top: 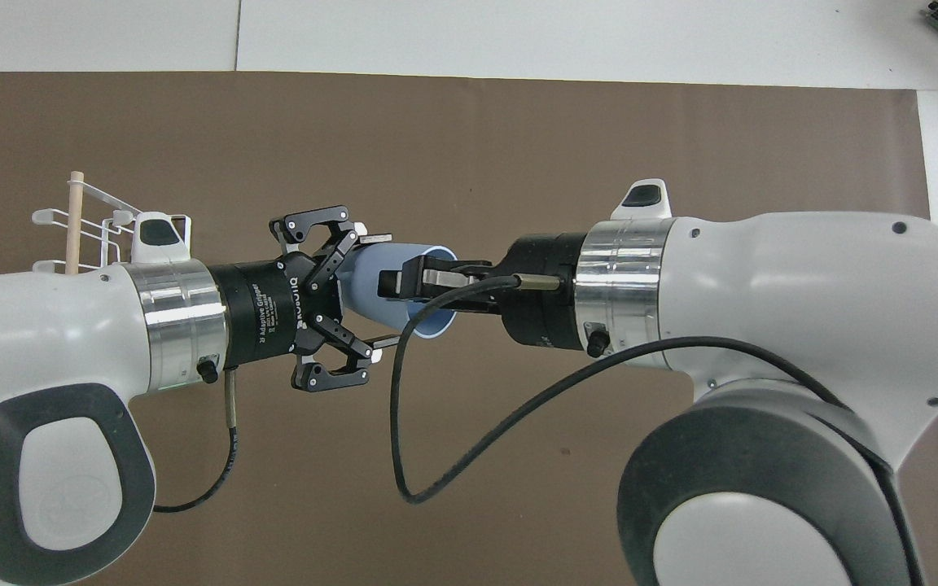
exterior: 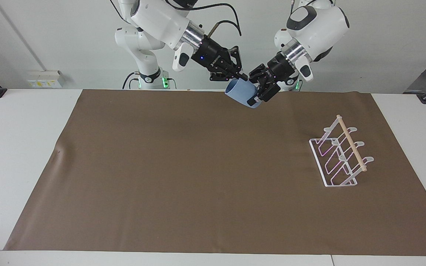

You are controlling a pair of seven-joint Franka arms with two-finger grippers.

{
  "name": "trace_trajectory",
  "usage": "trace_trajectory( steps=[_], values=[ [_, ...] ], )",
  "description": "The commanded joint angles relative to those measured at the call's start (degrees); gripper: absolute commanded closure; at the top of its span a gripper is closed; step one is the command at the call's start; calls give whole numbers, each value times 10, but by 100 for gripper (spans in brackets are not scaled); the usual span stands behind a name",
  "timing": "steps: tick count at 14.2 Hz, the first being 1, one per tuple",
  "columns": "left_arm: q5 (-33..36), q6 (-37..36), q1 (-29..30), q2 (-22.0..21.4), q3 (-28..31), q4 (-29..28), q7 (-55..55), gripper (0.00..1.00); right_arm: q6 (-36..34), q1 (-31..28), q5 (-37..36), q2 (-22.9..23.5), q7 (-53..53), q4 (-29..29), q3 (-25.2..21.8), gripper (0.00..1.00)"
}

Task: Hang cup on cup holder
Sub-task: 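Grasp the cup base with the left gripper while the right gripper holds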

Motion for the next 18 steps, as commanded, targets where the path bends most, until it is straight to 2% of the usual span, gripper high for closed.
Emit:
trace_trajectory(
  steps=[1, 7, 8, 9, 10, 11, 12, 18],
  values=[
    [-11, 7, -14, -3, 8, -10, -1, 0, 18, -6, 22, -8, 5, -9, 8, 100],
    [-4, -26, -1, -1, 12, -2, 9, 1, 17, -7, 22, -8, 7, -11, 8, 100],
    [-3, -36, 10, -1, 11, 2, 12, 10, 17, -7, 22, -8, 7, -11, 8, 100],
    [-3, -42, 13, -1, 12, 4, 11, 29, 17, -7, 22, -8, 7, -12, 8, 100],
    [-3, -42, 13, -2, 12, 4, 11, 51, 17, -7, 22, -8, 7, -12, 8, 100],
    [-3, -42, 13, -2, 12, 4, 10, 88, 17, -7, 22, -8, 7, -11, 8, 100],
    [-2, -42, 13, -2, 12, 4, 14, 100, 17, -7, 22, -9, 7, -12, 8, 100],
    [-3, -42, 14, -2, 12, 4, 17, 100, 16, -7, 22, -8, 11, -11, 8, 100]
  ],
)
